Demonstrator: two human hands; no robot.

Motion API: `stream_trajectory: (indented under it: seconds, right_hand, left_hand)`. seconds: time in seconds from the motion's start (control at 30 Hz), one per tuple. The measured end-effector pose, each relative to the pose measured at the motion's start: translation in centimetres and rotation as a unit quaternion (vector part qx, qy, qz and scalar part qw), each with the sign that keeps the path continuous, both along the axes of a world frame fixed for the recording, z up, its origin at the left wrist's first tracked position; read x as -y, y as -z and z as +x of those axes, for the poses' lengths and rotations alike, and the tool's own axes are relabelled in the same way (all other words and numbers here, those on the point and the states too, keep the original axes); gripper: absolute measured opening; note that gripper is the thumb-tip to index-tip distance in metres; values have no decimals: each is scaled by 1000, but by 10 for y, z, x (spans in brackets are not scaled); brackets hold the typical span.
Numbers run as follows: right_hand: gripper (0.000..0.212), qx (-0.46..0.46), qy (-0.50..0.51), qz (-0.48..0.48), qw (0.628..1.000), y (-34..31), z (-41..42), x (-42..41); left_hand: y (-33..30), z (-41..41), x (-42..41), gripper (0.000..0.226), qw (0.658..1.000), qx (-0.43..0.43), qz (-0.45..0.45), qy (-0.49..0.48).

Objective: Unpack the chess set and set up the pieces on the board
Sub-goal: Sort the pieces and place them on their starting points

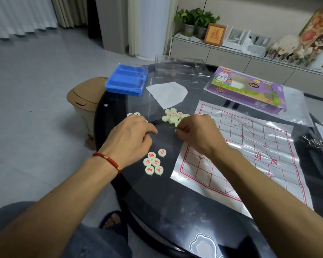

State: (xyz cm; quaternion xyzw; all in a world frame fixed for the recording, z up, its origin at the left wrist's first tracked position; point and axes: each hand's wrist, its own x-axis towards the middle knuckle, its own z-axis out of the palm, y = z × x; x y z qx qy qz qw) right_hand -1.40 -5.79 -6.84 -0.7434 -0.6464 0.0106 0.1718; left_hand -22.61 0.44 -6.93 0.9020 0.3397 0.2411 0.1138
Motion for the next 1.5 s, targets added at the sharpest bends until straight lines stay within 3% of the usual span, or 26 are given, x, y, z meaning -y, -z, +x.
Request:
stream_trajectory:
  seconds: [0.17, 0.27, 0.5, 0.67, 0.8, 1.0, 1.1, 1.3, 1.4, 1.43, 1.5]
  right_hand:
    - [13, -228, 60, -6, 972, -11, 6, 1]
    - [14, -262, 31, -53, 963, -18, 6, 3]
    - [12, -84, -66, -140, 984, -18, -6, 9]
    - [13, -33, -114, -124, 985, -15, -25, 20]
    - [16, -15, -151, -98, 983, -14, -26, 26]
    - [21, 35, 12, 52, 998, -1, -3, -15]
    - [29, 64, 18, 58, 996, 1, -8, -28]
    - [21, 105, 0, 72, 992, 6, -15, -36]
    - [11, -15, -70, 136, 988, 5, -19, -18]
    - [9, -60, -95, 152, 982, 3, -21, -10]
    - [8, -106, -126, 168, 972, -1, -27, 6]
  left_hand:
    - [-4, -3, 1, 28, 1000, -1, -16, -4]
    - [-6, -4, 1, 28, 1000, -4, -25, -5]
    - [-9, -1, 12, 29, 995, -41, -63, 59]
    - [-7, 4, 26, 26, 987, -102, -95, 84]
    - [-5, 4, 27, 20, 988, -100, -98, 72]
    - [-9, 9, 28, 23, 989, -71, -115, 56]
    - [-9, 10, 26, 22, 989, -45, -133, 43]
    - [-11, 6, 17, 24, 986, 27, -159, -34]
    - [-12, 8, 16, 16, 958, 105, -250, -96]
    - [-12, 9, 15, 14, 928, 157, -323, -100]
    - [-15, 12, 17, 17, 813, 265, -511, -80]
